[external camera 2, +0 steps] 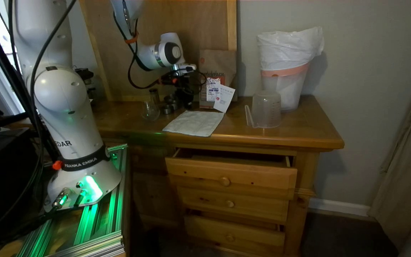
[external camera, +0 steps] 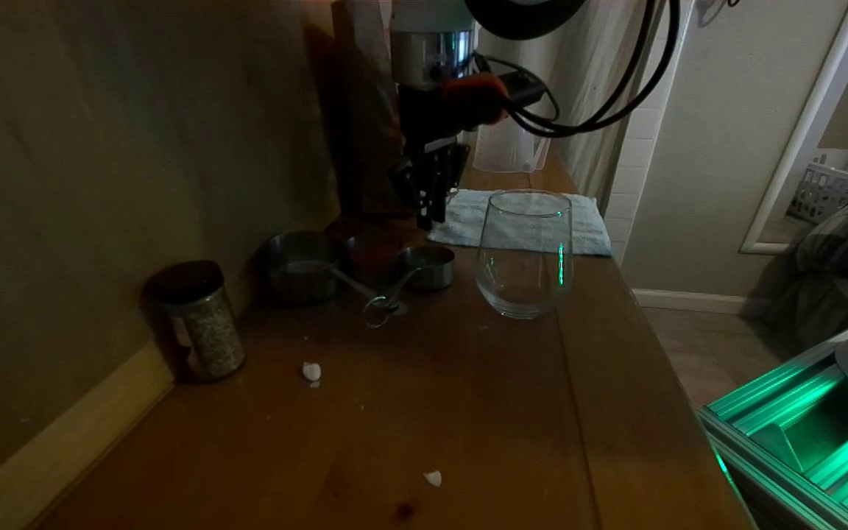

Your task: Fold the towel into a triangle twice.

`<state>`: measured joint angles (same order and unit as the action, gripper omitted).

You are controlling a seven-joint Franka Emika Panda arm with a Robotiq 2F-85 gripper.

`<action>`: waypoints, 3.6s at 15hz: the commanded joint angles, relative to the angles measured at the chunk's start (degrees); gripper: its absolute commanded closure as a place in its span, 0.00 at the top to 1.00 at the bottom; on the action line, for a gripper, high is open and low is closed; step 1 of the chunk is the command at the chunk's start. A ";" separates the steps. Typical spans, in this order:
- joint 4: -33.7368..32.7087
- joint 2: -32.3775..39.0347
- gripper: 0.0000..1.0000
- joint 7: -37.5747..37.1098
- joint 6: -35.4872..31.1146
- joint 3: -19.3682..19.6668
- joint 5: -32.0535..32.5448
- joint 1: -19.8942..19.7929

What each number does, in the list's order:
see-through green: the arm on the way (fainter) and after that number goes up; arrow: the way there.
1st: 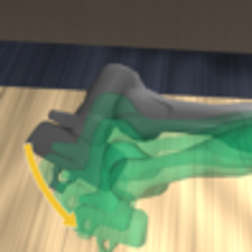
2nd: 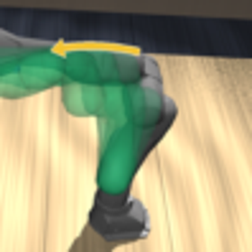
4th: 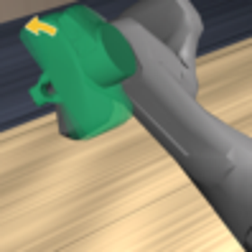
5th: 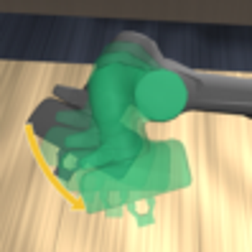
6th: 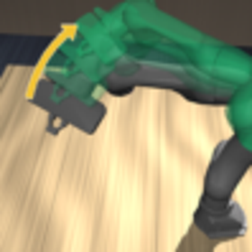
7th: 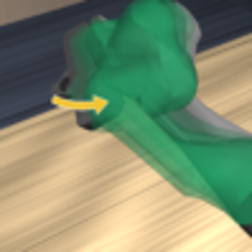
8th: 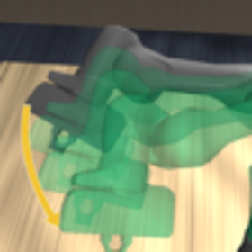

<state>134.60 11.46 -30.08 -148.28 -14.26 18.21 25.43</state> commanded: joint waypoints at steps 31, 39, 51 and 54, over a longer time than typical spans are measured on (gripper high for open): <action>3.37 -9.26 0.03 1.28 5.13 2.29 -0.72 -4.68; 5.65 -10.34 0.04 1.98 5.68 1.52 -2.08 -8.55; 11.37 -12.11 0.03 1.79 5.18 5.26 -1.57 -14.17; 13.13 -13.29 0.03 1.27 5.98 6.38 -1.82 -15.87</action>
<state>145.21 0.64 -28.09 -142.72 -8.50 16.50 10.84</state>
